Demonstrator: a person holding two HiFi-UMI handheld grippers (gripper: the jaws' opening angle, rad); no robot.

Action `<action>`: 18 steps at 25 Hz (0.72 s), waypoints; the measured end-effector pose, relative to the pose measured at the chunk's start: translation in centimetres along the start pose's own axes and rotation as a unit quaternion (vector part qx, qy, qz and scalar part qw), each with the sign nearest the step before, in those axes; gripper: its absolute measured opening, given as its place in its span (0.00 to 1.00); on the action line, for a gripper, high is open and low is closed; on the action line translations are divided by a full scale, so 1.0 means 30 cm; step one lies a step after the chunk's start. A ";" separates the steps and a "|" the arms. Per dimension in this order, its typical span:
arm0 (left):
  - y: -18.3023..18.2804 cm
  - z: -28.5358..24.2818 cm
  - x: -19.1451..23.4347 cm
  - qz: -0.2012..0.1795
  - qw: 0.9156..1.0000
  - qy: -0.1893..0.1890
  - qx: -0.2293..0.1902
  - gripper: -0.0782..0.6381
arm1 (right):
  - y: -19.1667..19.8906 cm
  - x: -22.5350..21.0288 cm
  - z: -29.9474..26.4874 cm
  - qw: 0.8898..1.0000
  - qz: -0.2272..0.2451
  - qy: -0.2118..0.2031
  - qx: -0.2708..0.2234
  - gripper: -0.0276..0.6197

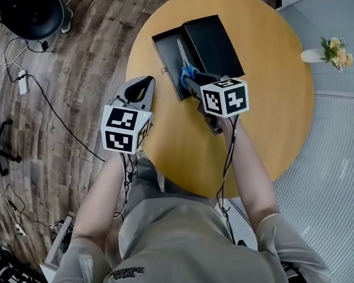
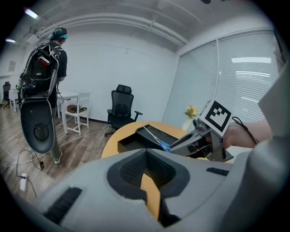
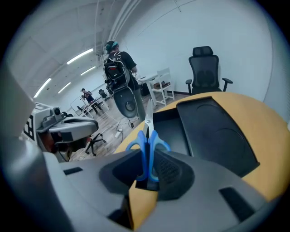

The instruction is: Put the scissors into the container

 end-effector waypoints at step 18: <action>0.127 -0.046 -0.007 0.047 0.998 0.021 0.032 0.14 | 0.186 -0.092 -0.159 0.980 0.032 0.068 0.183 0.19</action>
Point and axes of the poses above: the fingertips, and each gripper's own axes: z backward along the fingers, x to its left, y out of its underside, the point moved 2 cm from there along z, backward along the fingers, and after that the axes turned 3 degrees about -y, right-handed, at the moved point
